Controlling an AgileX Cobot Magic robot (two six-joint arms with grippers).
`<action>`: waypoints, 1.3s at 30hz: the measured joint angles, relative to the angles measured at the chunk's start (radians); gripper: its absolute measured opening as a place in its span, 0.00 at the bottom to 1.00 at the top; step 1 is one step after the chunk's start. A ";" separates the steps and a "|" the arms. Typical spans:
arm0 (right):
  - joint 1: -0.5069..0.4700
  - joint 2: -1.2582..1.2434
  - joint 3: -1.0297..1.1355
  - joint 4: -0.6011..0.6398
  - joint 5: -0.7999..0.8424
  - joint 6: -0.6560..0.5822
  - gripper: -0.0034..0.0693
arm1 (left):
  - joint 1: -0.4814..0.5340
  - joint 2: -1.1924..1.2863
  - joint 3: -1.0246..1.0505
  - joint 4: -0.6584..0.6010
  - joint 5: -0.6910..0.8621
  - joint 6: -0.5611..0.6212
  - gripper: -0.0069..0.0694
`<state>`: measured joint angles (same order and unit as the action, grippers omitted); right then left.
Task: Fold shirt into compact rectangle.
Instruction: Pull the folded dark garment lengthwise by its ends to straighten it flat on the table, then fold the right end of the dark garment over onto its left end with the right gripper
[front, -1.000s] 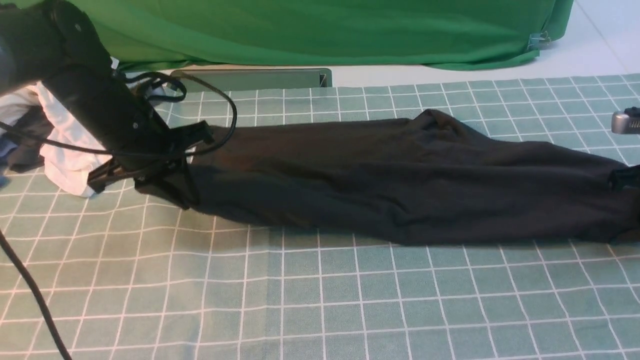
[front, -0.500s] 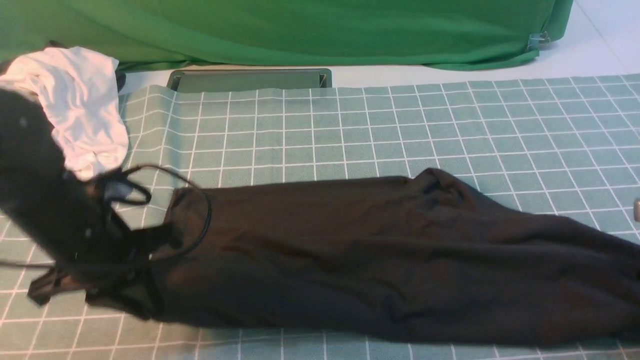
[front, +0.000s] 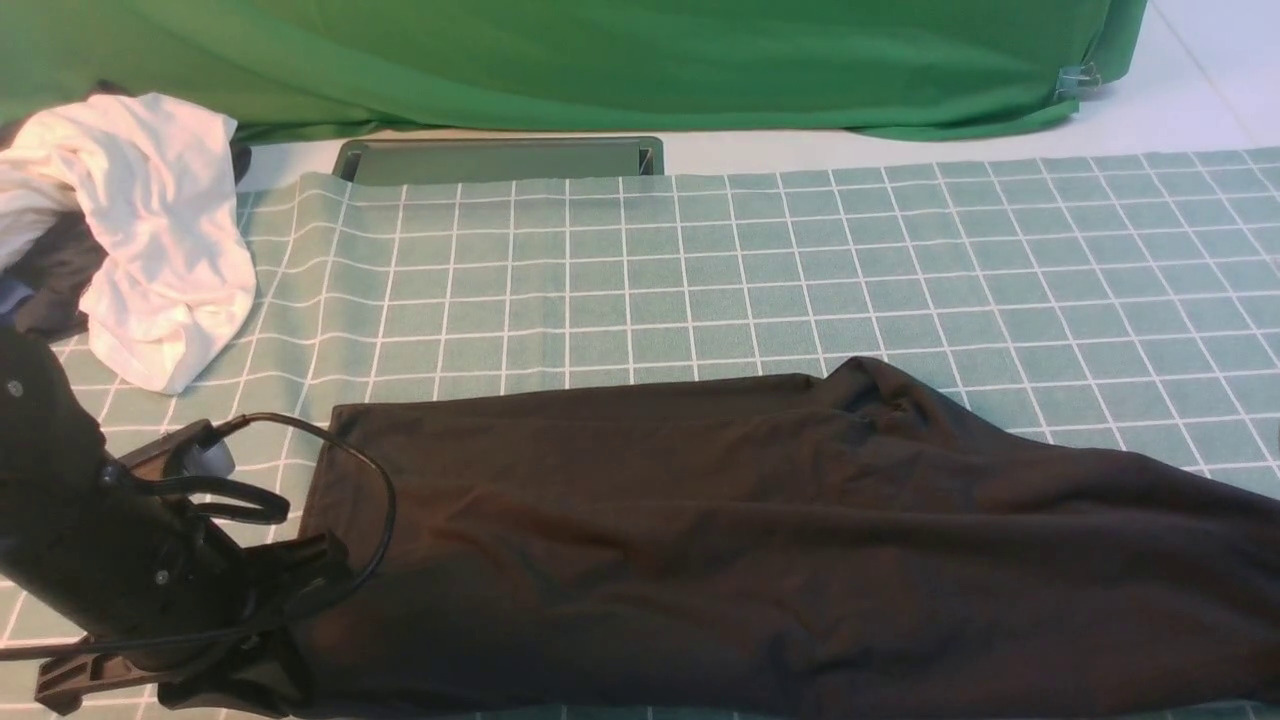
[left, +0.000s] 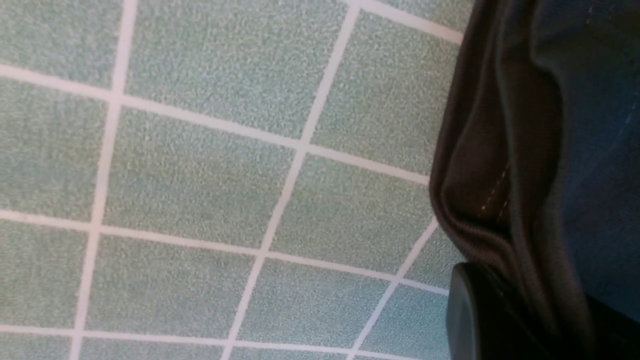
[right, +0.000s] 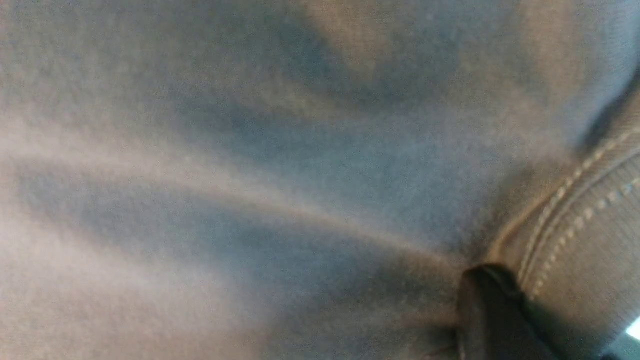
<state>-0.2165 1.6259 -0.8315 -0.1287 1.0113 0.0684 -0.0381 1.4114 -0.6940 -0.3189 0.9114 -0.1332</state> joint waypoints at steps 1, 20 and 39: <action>0.000 0.000 0.000 0.000 -0.001 0.000 0.10 | 0.000 0.000 0.000 0.001 0.000 0.000 0.12; -0.175 0.000 -0.056 -0.170 -0.024 0.144 0.10 | -0.081 0.000 -0.014 -0.148 0.052 0.029 0.62; -0.105 -0.195 -0.162 -0.110 0.079 0.151 0.10 | -0.047 -0.054 -0.513 0.010 0.202 0.034 0.61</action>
<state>-0.3219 1.4304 -0.9939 -0.2386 1.0907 0.2198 -0.0851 1.3577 -1.2065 -0.3093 1.1133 -0.0993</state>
